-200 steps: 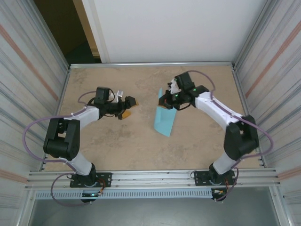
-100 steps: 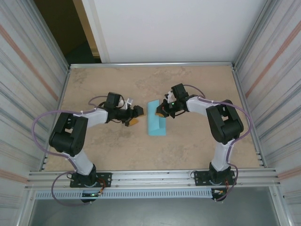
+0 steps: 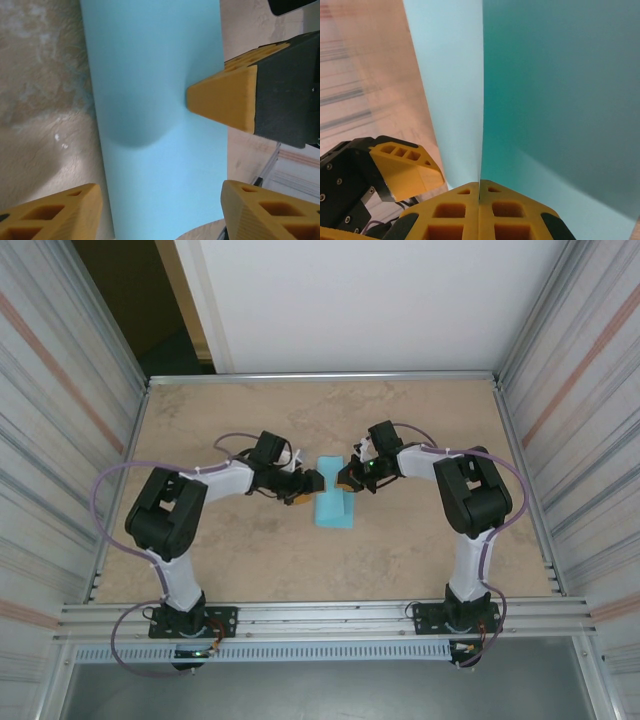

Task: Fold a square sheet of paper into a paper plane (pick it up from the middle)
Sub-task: First fold in half a square sheet of paper at the center of the table.

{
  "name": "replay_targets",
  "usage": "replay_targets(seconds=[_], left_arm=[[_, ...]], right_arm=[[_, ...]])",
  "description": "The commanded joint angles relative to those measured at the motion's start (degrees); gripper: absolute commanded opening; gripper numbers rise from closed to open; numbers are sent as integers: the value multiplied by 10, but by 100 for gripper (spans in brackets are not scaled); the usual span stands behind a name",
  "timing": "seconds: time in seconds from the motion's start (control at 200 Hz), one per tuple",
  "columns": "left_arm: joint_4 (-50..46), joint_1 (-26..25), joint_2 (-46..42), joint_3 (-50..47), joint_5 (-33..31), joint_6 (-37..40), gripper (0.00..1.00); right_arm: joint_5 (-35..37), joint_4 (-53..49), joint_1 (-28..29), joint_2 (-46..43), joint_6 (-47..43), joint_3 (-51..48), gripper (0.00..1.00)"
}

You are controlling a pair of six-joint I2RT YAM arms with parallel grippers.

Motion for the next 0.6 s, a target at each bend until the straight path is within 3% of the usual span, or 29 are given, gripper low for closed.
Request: replay_targets(seconds=[0.0, 0.256, 0.596], left_arm=[[-53, -6, 21, 30, -34, 36, 62], [-67, -10, 53, 62, -51, 43, 48], [-80, -11, 89, 101, -46, 50, 45]], right_arm=[[14, -10, -2, -1, -16, -10, 0], [19, -20, -1, -4, -13, -7, 2], [23, -29, 0, -4, -10, -5, 2]])
